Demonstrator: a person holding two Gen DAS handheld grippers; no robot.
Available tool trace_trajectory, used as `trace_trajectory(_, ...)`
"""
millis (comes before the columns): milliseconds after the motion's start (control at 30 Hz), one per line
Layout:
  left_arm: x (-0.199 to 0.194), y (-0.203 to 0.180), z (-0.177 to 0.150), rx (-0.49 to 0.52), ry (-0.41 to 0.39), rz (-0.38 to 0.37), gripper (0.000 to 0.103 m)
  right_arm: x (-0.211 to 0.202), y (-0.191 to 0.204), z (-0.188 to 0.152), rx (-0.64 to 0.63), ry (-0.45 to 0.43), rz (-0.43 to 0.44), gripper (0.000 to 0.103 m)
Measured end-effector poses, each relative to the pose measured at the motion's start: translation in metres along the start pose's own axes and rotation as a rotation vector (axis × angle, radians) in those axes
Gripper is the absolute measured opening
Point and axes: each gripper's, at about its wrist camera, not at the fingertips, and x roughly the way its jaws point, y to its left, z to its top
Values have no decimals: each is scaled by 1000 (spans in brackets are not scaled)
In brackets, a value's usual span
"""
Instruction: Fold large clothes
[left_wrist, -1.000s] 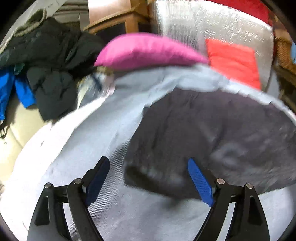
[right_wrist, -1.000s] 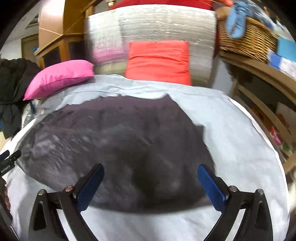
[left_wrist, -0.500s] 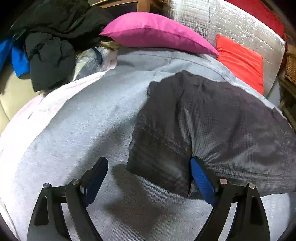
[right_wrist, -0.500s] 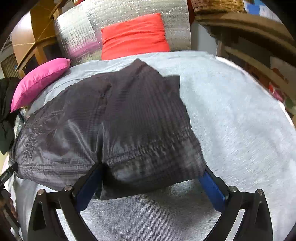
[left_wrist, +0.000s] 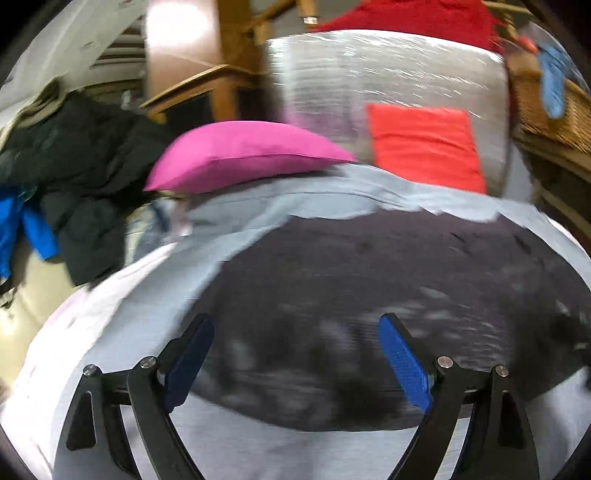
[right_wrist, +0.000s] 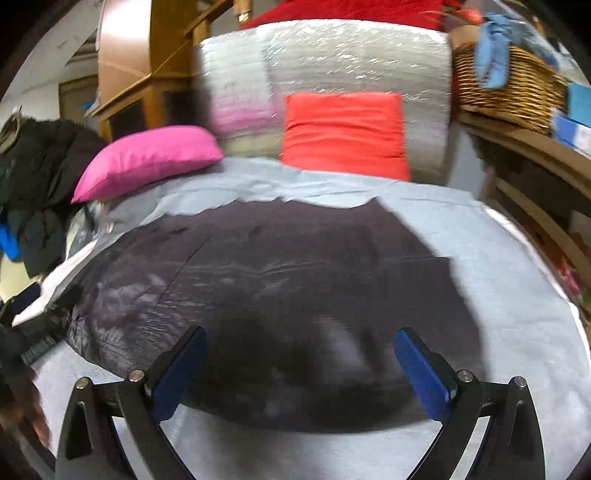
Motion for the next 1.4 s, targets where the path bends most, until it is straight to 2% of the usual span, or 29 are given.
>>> trace_trajectory(67, 10, -17, -7, 44, 21, -10, 91, 13, 10, -11, -27, 19, -13, 102)
trace_trajectory(133, 25, -27, -17, 74, 78, -10, 91, 34, 13, -20, -39, 77, -24, 102)
trace_trajectory(200, 43, -26, -25, 62, 146, -43, 93, 45, 11, -27, -41, 90, -25, 103)
trace_trajectory(333, 51, -20, -25, 35, 183, -76, 94, 50, 13, -32, -58, 103, -34, 103)
trace_trajectory(567, 58, -22, -25, 38, 200, -79, 95, 53, 12, -30, -50, 120, -33, 103)
trace_trajectory(667, 47, -17, -21, 24, 197, -101, 95, 52, 14, -22, -49, 137, -28, 103)
trace_trajectory(733, 42, -7, -12, 8, 193, -127, 95, 43, 10, -15, -40, 144, -8, 102)
trace_trajectory(867, 28, 11, 18, -32, 96, -122, 95, 22, -6, 14, 10, 77, 13, 103)
trace_trajectory(933, 38, 13, 33, -31, 99, -114, 94, 23, -11, 32, 14, 68, 16, 103)
trace_trajectory(1100, 88, 12, 46, -21, 198, -90, 94, 63, -24, 68, 23, 134, 6, 103)
trace_trajectory(1200, 121, 20, 33, -65, 293, -94, 96, 101, -35, 68, 24, 218, -25, 103)
trace_trajectory(1267, 125, 19, 26, -49, 272, -89, 98, 121, -41, 57, 28, 274, -21, 103)
trace_trajectory(1333, 127, 14, 22, -11, 260, -66, 98, 124, -41, 53, 23, 249, -35, 103)
trace_trajectory(1400, 131, 15, 17, -26, 256, -71, 99, 126, -36, 51, 14, 242, -58, 103)
